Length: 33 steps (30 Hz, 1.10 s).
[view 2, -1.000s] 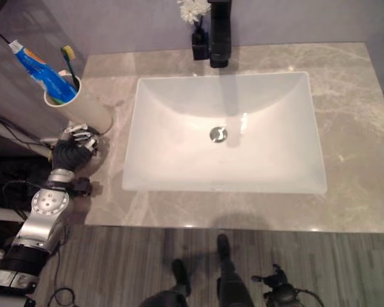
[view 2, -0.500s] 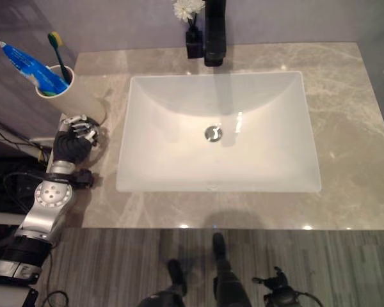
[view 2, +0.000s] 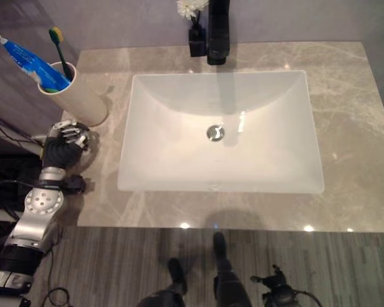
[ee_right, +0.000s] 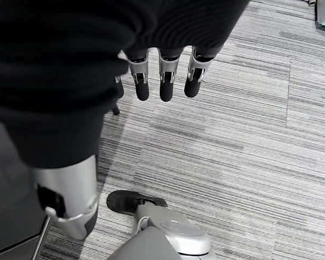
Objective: Put brush and paste in cup on sink, flatten towel.
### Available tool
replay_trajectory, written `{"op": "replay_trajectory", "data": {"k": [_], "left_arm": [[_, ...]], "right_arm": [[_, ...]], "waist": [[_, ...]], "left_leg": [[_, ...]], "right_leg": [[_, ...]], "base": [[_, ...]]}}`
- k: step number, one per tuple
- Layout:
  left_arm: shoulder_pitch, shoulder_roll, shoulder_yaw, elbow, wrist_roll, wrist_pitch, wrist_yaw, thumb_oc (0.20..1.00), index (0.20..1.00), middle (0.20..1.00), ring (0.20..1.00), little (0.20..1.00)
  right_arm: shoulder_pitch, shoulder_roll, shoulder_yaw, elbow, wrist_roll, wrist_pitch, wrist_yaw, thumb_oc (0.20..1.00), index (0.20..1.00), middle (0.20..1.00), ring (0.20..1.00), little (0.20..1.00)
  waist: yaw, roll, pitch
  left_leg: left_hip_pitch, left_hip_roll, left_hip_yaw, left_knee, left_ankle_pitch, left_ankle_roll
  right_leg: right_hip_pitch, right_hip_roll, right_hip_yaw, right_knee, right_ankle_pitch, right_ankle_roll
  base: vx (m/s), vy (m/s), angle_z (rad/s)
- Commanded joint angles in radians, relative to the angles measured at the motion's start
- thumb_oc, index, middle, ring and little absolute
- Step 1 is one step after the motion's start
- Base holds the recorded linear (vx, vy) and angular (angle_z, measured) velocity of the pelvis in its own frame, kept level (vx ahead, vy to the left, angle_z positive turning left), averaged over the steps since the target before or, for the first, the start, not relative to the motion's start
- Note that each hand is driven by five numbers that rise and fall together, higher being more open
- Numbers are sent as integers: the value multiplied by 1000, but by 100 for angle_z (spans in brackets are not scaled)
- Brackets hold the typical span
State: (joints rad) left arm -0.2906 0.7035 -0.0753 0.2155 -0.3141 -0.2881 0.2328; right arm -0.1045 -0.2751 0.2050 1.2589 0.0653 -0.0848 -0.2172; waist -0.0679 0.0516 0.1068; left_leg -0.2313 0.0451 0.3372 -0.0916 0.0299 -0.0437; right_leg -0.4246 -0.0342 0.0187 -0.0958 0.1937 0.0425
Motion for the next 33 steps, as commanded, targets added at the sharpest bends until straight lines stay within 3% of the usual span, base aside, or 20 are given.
{"op": "replay_trajectory", "data": {"k": [1, 11, 33], "left_arm": [[-7, 37, 63, 43, 11, -10, 32, 200, 200, 200, 200, 200], [-90, 34, 56, 111, 9, -7, 86, 200, 200, 200, 200, 200], [-382, 64, -98, 364, 56, 28, 175, 200, 200, 200, 200, 200]], "right_arm": [[-10, -1, 27, 4, 25, -8, -17, 1000, 1000, 1000, 1000, 1000], [-15, 0, 45, -7, 25, -15, -22, 1000, 1000, 1000, 1000, 1000], [-12, 15, 111, -24, 23, -32, -40, 1000, 1000, 1000, 1000, 1000]], "waist": [[-14, 9, 17], [-26, -2, 23], [-86, -44, 15]], "left_leg": [[-21, 112, -82, 4, 80, -105], [-30, 118, -74, 4, 81, -107], [-49, 146, -42, 4, 86, -118]], "right_leg": [[47, -66, -13, 9, -1, 84], [33, -60, -5, 9, 2, 83], [-18, -30, 30, 9, 20, 82]], "base": [[0, 0, 0], [0, 0, 0], [1, -2, -2]]}}
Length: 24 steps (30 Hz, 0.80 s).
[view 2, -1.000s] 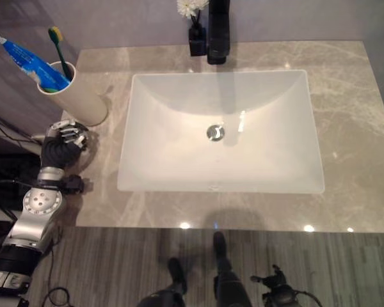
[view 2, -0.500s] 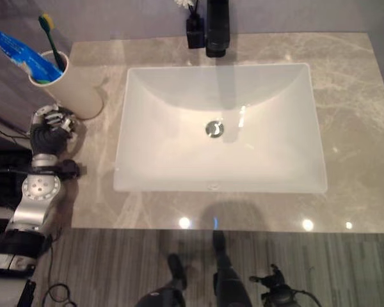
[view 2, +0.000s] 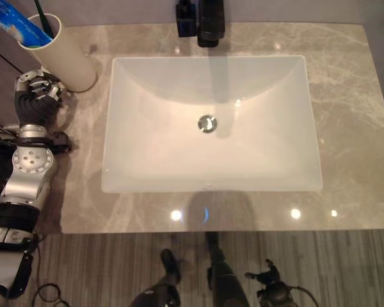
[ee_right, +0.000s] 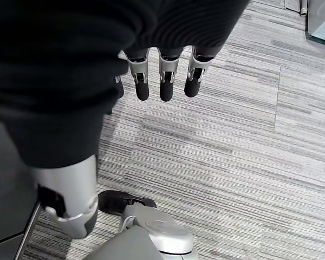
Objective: Put brush and paste in cup on sink, flatten towel.
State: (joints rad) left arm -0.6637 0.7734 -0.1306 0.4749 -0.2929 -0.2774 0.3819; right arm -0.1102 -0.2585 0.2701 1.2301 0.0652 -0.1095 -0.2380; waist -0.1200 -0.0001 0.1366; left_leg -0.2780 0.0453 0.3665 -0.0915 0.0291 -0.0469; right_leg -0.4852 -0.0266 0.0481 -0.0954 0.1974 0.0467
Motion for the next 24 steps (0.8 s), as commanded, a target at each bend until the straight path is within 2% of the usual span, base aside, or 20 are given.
{"op": "replay_trajectory", "data": {"k": [1, 14, 24], "left_arm": [[-38, 6, -55, 131, 39, 20, 35, 200, 200, 200, 200, 200], [-201, 63, -127, 308, 44, 48, 60, 200, 200, 200, 200, 200], [-319, 85, -186, 406, 17, 61, 68, 200, 200, 200, 200, 200]], "right_arm": [[-4, 0, 53, 3, 23, -8, -20, 1000, 1000, 1000, 1000, 1000], [7, -4, 84, -7, 23, -17, -22, 1000, 1000, 1000, 1000, 1000], [12, -13, 97, -9, 33, -22, -24, 1000, 1000, 1000, 1000, 1000]], "waist": [[-38, 6, -17], [-60, -8, -39], [-67, -7, -44]], "left_leg": [[-4, 148, -68, 4, 88, -117], [-17, 161, -54, 4, 94, -124], [-39, 169, -64, 4, 100, -129]], "right_leg": [[39, -35, 2, 8, 18, 78], [14, -19, 12, 8, 26, 78], [1, -12, 5, 8, 32, 80]], "base": [[4, -8, -9], [4, -5, -5], [0, 0, 0]]}}
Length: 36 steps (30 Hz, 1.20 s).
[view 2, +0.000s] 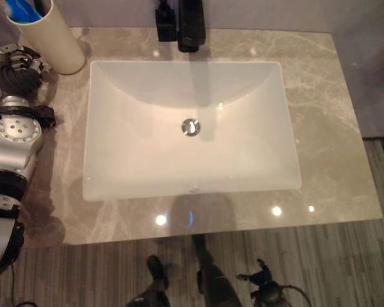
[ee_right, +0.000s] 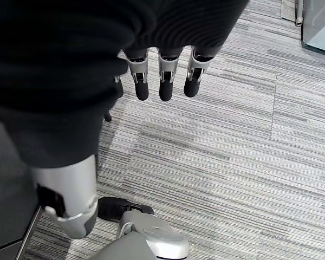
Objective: Put brush and paste in cup on sink, flatten towel.
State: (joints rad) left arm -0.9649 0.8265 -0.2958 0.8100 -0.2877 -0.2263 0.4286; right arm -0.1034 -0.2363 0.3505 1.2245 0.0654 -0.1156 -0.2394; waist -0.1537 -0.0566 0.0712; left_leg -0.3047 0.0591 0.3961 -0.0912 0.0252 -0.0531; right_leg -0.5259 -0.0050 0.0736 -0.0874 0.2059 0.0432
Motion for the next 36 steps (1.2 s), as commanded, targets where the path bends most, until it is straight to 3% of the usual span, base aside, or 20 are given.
{"op": "replay_trajectory", "data": {"k": [1, 16, 17, 22, 36], "left_arm": [[-29, 37, -26, 81, 13, 14, 20, 200, 200, 200, 200, 200], [-106, 15, -67, 136, -15, 7, 29, 200, 200, 200, 200, 200], [-106, 14, -68, 135, -15, 7, 28, 200, 200, 200, 200, 200], [-103, 10, -83, 73, -6, -5, 35, 200, 200, 200, 200, 200], [-149, -32, -119, 80, -4, -9, 16, 200, 200, 200, 200, 200]], "right_arm": [[6, -37, 19, -4, 32, -17, -23, 1000, 1000, 1000, 1000, 1000], [26, -28, 51, -18, 42, -32, -16, 1000, 1000, 1000, 1000, 1000], [27, -28, 51, -17, 42, -31, -16, 1000, 1000, 1000, 1000, 1000], [33, -20, 70, -42, 48, -41, -12, 1000, 1000, 1000, 1000, 1000], [46, -32, 74, -40, 46, -44, -5, 1000, 1000, 1000, 1000, 1000]], "waist": [[-35, 50, 21], [-58, 27, 20], [-54, 36, 16], [-59, 14, 21], [-85, 15, 13]], "left_leg": [[-14, 156, -94, 4, 105, -123], [-28, 175, -85, 4, 108, -132], [-17, 179, -95, 4, 79, -138], [-23, 184, -97, 4, 76, -135], [-3, 203, -61, 4, 75, -144]], "right_leg": [[40, -33, -21, 0, 25, 84], [15, -6, 1, 0, 35, 82], [25, -2, 2, 0, 12, 89], [11, 20, 33, 0, 20, 85], [-8, 46, 58, 0, 20, 77]], "base": [[0, 0, 0], [8, -1, -1], [91, 31, -4], [27, -26, -5], [1, -23, -8]]}}
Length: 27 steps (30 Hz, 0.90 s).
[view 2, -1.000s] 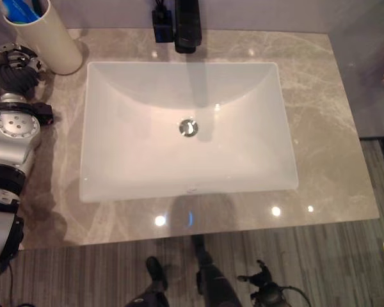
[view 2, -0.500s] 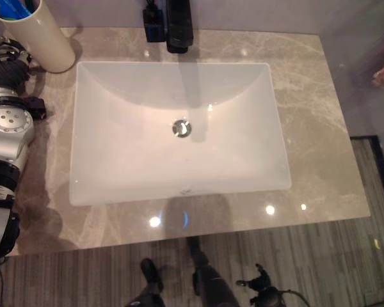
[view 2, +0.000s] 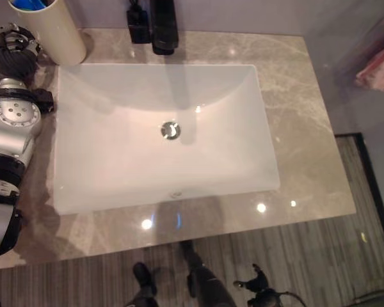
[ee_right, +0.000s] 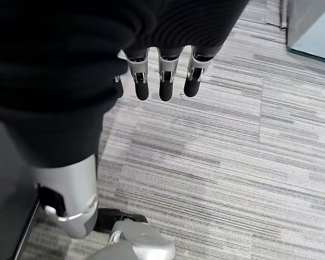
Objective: Put brush and paste in cup on sink, flatten towel.
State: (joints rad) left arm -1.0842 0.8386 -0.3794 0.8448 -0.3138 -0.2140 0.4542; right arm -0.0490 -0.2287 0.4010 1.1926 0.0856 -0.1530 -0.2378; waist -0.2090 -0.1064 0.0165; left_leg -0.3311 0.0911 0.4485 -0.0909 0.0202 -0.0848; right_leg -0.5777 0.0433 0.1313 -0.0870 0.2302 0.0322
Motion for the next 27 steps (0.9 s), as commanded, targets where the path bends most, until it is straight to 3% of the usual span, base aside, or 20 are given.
{"op": "replay_trajectory", "data": {"k": [1, 14, 19, 23, 24, 27], "left_arm": [[-30, -45, -36, 46, 22, -22, -9, 200, 200, 200, 200, 200], [-44, -66, -40, 93, 56, -4, 10, 200, 200, 200, 200, 200], [-39, -97, 18, 107, 85, 26, 98, 200, 200, 200, 200, 200], [34, -127, 86, -76, 58, -1, 142, 200, 200, 200, 200, 200], [141, -135, 135, -262, 88, -13, 150, 200, 200, 200, 200, 200], [273, -131, 208, -328, 77, -33, 118, 200, 200, 200, 200, 200]], "right_arm": [[-8, -40, 23, -8, 26, -7, -7, 1000, 1000, 1000, 1000, 1000], [0, -42, 20, 3, 25, -13, -16, 1000, 1000, 1000, 1000, 1000], [0, -37, 18, 20, 14, -10, -31, 1000, 1000, 1000, 1000, 1000], [7, -43, -13, 25, 7, 8, -41, 1000, 1000, 1000, 1000, 1000], [14, -43, -39, 24, -4, 17, -42, 1000, 1000, 1000, 1000, 1000], [24, -51, -60, 50, -18, 32, -35, 1000, 1000, 1000, 1000, 1000]], "waist": [[-29, 64, 68], [-38, 63, 58], [-25, 62, 55], [2, 71, 56], [24, 68, 61], [40, 77, 61]], "left_leg": [[23, 172, -113, 4, 80, -112], [34, 180, -95, 4, 81, -114], [42, 178, -102, 4, 83, -113], [64, 167, -124, 4, 74, -104], [64, 150, -138, 4, 97, -91], [90, 139, -150, 4, 87, -86]], "right_leg": [[44, -2, 1, 0, -4, 88], [41, 11, 6, 0, -1, 85], [53, 6, -5, 0, -4, 83], [91, -14, -21, 0, -13, 81], [104, -32, -44, 0, 2, 74], [141, -48, -60, 0, -8, 76]], "base": [[-5, -20, -7], [-4, -21, -2], [-13, -36, -7], [-27, -14, -1], [-99, -50, -4], [-27, 14, 12]]}}
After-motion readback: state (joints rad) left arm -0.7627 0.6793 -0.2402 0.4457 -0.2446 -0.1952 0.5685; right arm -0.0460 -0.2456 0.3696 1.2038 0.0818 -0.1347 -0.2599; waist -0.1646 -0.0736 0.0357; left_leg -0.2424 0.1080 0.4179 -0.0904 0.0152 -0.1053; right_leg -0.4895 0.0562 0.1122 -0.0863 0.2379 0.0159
